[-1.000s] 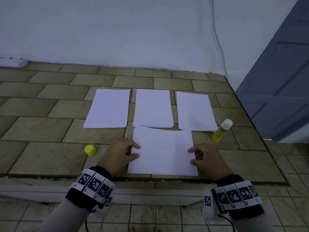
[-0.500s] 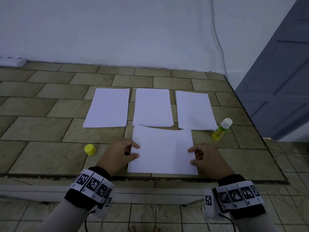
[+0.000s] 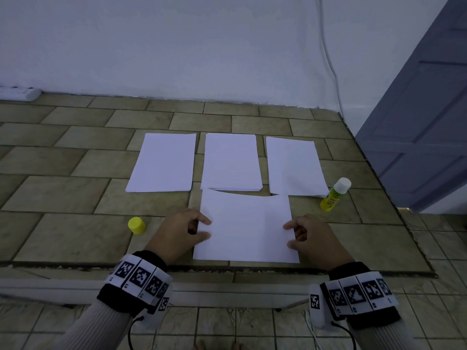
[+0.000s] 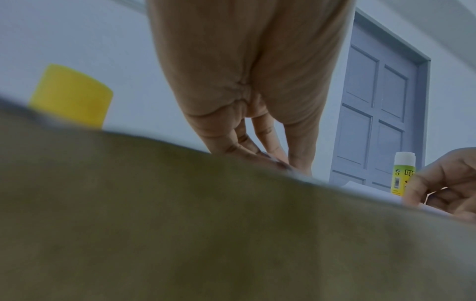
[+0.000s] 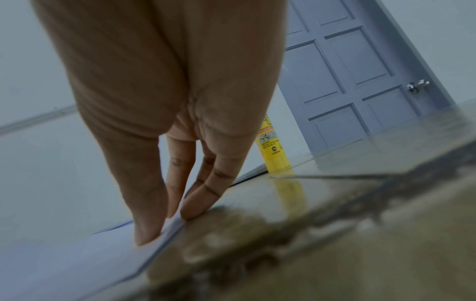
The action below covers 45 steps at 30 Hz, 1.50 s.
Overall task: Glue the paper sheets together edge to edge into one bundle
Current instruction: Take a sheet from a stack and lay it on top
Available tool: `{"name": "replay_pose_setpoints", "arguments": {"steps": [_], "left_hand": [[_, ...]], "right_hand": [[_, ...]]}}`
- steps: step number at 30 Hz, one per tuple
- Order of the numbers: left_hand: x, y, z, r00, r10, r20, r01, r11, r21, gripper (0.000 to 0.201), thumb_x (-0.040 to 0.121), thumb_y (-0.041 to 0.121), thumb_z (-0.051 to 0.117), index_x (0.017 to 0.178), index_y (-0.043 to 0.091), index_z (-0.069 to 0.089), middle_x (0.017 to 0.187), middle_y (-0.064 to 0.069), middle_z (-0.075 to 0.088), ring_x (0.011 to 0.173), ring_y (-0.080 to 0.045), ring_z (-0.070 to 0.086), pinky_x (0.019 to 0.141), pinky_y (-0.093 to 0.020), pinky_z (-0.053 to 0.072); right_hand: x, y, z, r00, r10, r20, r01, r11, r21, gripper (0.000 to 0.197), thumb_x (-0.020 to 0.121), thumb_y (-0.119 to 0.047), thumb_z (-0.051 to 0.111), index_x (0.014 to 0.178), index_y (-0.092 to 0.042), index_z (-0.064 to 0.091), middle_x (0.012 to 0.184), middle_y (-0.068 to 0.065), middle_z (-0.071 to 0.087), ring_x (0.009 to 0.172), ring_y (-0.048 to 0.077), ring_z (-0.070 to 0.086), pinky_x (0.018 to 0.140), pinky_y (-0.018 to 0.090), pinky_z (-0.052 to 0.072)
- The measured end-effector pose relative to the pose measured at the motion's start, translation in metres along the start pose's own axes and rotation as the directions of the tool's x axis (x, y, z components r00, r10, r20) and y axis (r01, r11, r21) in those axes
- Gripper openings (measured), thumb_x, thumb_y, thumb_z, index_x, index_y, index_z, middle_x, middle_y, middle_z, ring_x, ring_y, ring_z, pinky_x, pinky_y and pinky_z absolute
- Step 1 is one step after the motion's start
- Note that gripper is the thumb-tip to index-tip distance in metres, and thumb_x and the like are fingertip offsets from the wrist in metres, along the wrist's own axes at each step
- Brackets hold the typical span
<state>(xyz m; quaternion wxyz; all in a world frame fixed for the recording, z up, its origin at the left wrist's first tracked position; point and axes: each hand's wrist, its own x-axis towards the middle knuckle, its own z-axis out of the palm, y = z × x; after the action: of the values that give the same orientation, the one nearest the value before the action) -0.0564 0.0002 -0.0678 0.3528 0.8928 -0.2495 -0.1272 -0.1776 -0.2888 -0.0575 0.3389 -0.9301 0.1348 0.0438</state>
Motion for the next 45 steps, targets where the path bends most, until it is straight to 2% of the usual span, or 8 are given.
{"name": "replay_pose_setpoints", "arguments": {"steps": [12,14,17,20,25,33,39,45], "left_hand": [[0.0,0.001,0.002,0.999,0.039,-0.012,-0.038,0.998,0.054,0.023,0.081,0.023,0.078,0.095,0.032,0.062,0.078,0.007,0.056,0.068,-0.006,0.051,0.061,-0.01,0.038],[0.0,0.001,0.002,1.0,0.024,0.006,-0.025,0.987,0.159,0.025,0.082,0.03,0.076,0.104,0.03,0.064,0.099,0.011,0.055,0.083,-0.004,0.052,0.068,-0.01,0.036],[0.002,-0.001,0.004,0.999,0.038,-0.005,-0.034,0.937,0.349,0.041,0.081,0.042,0.071,0.117,0.026,0.06,0.141,0.0,0.041,0.131,-0.019,0.039,0.102,-0.033,0.038],[0.005,0.004,0.014,0.999,0.034,0.027,-0.042,0.922,0.384,0.073,0.082,0.065,0.032,0.139,0.021,0.045,0.16,-0.007,0.019,0.149,-0.022,0.012,0.12,-0.042,0.015],[0.018,0.002,0.038,0.997,0.006,0.073,-0.043,0.852,0.521,0.115,0.066,0.074,-0.034,0.155,0.011,0.001,0.163,-0.003,-0.01,0.149,-0.014,-0.011,0.117,-0.039,-0.009],[0.01,-0.011,0.046,0.998,0.056,0.03,-0.063,0.841,0.537,0.097,0.087,0.067,-0.017,0.153,0.003,0.016,0.161,-0.012,0.009,0.15,-0.024,0.006,0.118,-0.044,-0.004],[0.011,-0.018,0.049,0.993,0.118,0.021,-0.106,0.788,0.606,0.067,0.098,0.043,0.022,0.138,-0.004,0.047,0.147,-0.022,0.041,0.136,-0.037,0.041,0.107,-0.052,0.017],[0.012,-0.016,0.05,0.995,0.1,-0.026,-0.064,0.797,0.601,0.078,0.101,0.052,0.005,0.14,-0.003,0.045,0.148,-0.021,0.041,0.138,-0.033,0.04,0.112,-0.052,0.024]], "right_hand": [[0.0,-0.003,0.001,1.0,0.013,0.0,-0.013,1.0,-0.029,0.033,0.078,-0.004,0.073,0.105,-0.02,0.063,0.092,0.001,0.048,0.079,0.015,0.054,0.069,0.009,0.041],[0.001,-0.003,0.003,1.0,0.019,0.009,-0.019,0.997,-0.071,0.034,0.079,-0.007,0.072,0.109,-0.02,0.063,0.1,-0.001,0.045,0.092,0.015,0.052,0.077,0.012,0.039],[0.001,-0.007,0.003,0.999,0.023,0.027,-0.017,0.978,-0.209,0.036,0.082,-0.014,0.071,0.115,-0.022,0.061,0.126,0.002,0.042,0.122,0.02,0.039,0.099,0.025,0.036],[-0.001,-0.015,0.001,0.999,0.026,0.02,-0.018,0.944,-0.33,0.036,0.084,-0.021,0.068,0.118,-0.025,0.059,0.136,0.001,0.039,0.128,0.021,0.034,0.103,0.03,0.033],[-0.005,-0.032,0.001,0.998,0.054,0.011,-0.042,0.878,-0.477,0.032,0.089,-0.028,0.06,0.121,-0.026,0.055,0.138,0.0,0.038,0.13,0.021,0.032,0.101,0.032,0.033],[0.005,-0.09,0.054,0.975,-0.138,0.175,0.192,0.918,-0.347,0.077,0.09,-0.065,0.013,0.152,-0.02,0.014,0.161,-0.002,-0.005,0.148,0.013,-0.01,0.12,0.047,-0.004],[0.033,-0.1,0.106,0.948,-0.282,0.147,0.316,0.889,-0.33,0.094,0.077,-0.07,-0.008,0.153,-0.016,0.004,0.161,-0.002,0.0,0.147,0.009,-0.008,0.117,0.045,-0.014],[0.037,-0.063,0.091,0.975,-0.221,0.039,0.214,0.865,-0.453,0.105,0.074,-0.075,-0.025,0.153,-0.016,0.013,0.161,-0.001,0.01,0.148,0.011,0.004,0.118,0.046,-0.007]]}}
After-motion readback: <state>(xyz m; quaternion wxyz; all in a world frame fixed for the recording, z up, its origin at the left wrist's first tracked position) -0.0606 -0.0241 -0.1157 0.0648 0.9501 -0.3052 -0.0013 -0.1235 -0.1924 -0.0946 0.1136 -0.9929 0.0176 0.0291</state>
